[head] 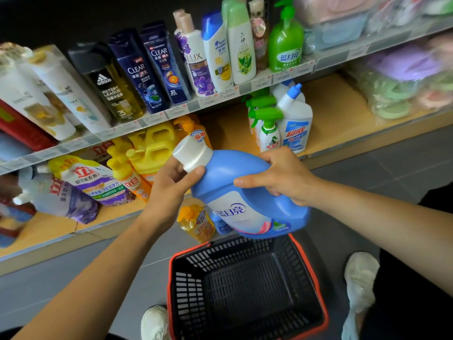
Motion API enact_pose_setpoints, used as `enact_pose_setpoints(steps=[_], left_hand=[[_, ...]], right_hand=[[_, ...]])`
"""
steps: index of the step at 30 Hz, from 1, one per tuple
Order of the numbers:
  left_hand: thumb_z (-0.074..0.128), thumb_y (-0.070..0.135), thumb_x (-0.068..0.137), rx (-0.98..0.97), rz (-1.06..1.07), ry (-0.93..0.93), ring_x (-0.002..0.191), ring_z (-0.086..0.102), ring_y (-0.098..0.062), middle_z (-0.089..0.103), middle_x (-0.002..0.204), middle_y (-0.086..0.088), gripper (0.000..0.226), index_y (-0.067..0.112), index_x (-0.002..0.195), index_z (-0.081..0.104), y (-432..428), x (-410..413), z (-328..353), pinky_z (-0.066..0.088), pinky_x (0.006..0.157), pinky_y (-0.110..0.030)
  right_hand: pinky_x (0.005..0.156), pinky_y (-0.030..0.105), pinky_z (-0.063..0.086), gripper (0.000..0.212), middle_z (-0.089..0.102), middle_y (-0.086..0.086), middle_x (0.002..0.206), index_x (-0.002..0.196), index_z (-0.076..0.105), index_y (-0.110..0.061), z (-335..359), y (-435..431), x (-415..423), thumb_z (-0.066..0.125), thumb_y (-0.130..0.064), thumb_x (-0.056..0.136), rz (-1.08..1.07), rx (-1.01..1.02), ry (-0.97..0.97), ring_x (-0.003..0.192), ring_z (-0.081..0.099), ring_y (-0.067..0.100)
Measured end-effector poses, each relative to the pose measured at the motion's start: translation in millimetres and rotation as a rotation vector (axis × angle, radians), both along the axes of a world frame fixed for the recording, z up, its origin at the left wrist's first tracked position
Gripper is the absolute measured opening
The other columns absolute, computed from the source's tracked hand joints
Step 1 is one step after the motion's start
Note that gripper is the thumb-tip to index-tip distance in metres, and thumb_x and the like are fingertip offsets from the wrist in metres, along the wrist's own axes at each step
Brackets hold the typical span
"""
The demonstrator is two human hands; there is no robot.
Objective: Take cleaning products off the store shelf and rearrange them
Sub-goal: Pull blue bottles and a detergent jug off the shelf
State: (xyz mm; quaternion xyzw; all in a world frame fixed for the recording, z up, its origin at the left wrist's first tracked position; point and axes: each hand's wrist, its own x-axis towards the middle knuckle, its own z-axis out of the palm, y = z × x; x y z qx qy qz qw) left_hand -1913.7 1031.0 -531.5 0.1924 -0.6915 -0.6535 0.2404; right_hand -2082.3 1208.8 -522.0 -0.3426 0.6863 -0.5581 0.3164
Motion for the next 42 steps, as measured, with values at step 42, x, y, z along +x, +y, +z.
enact_pose_setpoints(steps=[42], left_hand=[[0.072,0.051,0.079,0.289,-0.200,-0.303,0.121,0.066,-0.023,0.070,0.130,0.000,0.058,0.027,0.131,0.062,21,23,-31,0.057,0.095,-0.039]], right_hand=[[0.040,0.023,0.022,0.047,0.026,-0.003,0.049,0.059,0.046,-0.021,14,1,1,0.083,-0.050,0.059,-0.069,0.005,-0.673,0.039,0.022,0.012]])
